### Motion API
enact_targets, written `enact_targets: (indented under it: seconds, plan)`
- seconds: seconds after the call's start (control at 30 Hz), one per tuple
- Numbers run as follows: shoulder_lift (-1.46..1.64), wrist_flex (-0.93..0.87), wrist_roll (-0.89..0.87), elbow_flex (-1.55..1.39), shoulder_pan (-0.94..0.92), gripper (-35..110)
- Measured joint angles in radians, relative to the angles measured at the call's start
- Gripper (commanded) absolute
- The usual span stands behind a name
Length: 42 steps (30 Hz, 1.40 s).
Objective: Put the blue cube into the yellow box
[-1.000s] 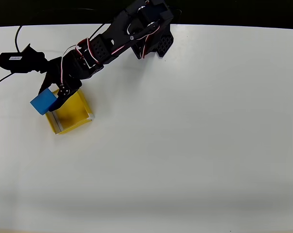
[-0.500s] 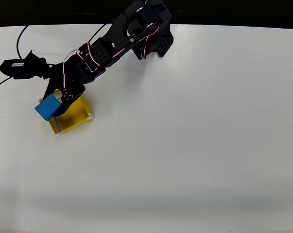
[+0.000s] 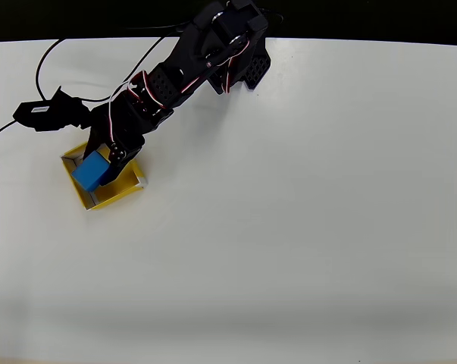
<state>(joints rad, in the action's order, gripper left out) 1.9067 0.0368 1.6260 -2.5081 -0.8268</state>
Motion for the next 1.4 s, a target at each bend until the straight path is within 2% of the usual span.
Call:
enact_targets:
  seconds: [0.4,0.77,0.9,1.1,1.4]
  plan:
    - [-0.064,0.032,0.000,-0.011,0.000,16]
    - [-0.104,0.095,0.006,-0.046,-0.015,31]
    - [-0.104,0.104,0.002,-0.049,-0.018,32]
    - [-0.104,0.143,0.003,-0.049,-0.015,30]
    - [0.089,0.169,0.080,-0.049,0.031,11]
